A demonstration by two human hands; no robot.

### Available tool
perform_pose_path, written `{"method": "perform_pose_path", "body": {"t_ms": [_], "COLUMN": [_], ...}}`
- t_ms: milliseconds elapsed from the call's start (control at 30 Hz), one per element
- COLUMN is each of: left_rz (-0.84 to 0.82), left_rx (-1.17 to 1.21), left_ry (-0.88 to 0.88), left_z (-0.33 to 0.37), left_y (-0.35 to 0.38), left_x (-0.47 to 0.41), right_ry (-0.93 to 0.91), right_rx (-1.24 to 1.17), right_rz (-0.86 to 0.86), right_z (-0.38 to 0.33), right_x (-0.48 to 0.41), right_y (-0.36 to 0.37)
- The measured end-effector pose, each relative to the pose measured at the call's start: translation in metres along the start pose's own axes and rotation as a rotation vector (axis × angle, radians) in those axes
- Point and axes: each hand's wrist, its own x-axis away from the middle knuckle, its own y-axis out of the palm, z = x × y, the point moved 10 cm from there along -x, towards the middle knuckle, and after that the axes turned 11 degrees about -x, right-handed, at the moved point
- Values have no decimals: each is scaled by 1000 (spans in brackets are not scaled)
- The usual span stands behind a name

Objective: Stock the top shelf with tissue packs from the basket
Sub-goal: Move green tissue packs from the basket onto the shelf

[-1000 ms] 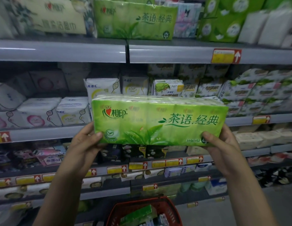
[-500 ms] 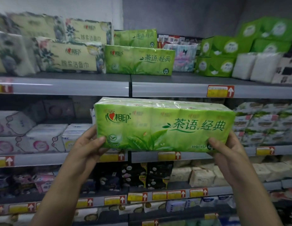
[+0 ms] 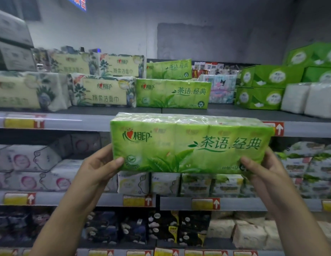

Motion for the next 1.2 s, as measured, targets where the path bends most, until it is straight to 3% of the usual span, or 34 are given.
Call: {"method": "perform_pose_path", "body": {"t_ms": [467, 700, 1200], "left_rz": [104, 111, 64], "left_rx": [137, -13, -103], "left_ry": [68, 112, 138], "left_z": [52, 69, 87], "left_y": [-8, -21, -29], "left_x": [-46, -76, -152], "right_ry": [-67, -105, -174], "right_rx": [-30, 19, 137], "right_rz": [-82, -155, -183], "right_z": [-22, -42, -52], "right_x": [-63, -94, -165], "right_y": [33, 52, 68]}}
